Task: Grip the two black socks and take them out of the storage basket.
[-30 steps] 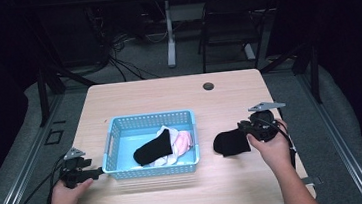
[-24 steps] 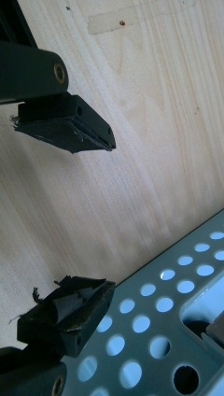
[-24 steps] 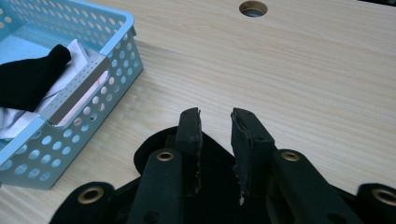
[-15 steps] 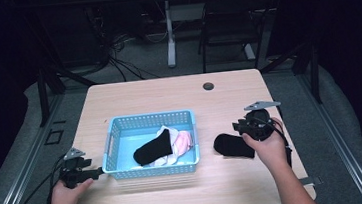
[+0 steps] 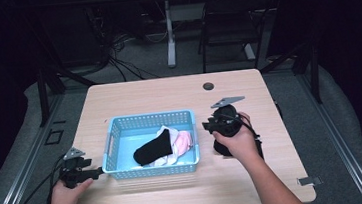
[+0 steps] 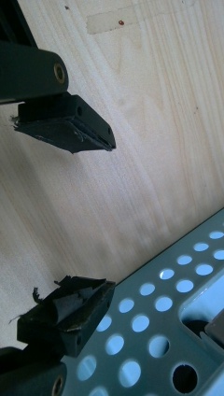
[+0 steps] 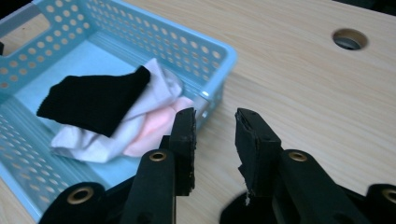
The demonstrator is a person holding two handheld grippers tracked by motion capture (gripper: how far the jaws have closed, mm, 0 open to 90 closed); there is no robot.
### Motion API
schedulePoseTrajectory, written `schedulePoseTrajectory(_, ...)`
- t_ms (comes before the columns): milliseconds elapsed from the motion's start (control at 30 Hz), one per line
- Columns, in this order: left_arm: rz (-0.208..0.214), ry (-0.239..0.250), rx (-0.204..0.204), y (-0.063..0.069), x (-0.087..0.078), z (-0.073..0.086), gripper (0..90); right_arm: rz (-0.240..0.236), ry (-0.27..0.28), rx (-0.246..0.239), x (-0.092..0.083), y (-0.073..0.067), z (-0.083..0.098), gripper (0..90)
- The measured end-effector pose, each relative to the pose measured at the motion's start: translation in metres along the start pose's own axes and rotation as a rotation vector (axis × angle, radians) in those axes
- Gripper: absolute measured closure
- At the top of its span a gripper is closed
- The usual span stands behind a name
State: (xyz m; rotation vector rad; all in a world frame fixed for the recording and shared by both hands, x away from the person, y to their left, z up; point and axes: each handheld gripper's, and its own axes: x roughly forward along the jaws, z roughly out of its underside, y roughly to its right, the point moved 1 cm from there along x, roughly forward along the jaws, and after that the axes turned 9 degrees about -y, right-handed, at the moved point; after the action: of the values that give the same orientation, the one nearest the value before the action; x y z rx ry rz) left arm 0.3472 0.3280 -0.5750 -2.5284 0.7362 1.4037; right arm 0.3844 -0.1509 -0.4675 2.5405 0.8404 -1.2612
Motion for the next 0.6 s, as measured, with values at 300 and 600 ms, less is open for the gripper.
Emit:
schedulePoseTrajectory(300,0.001,0.003,0.0,0.0,0.0,0.0,26.6,-0.072,-0.032,-0.056,0.037,-0.04,-0.033,64.3)
schedulePoseTrajectory(600,0.007,0.006,-0.003,0.0,-0.001,-0.001,26.6,-0.092,-0.09,-0.06,0.083,-0.066,-0.059,57.2)
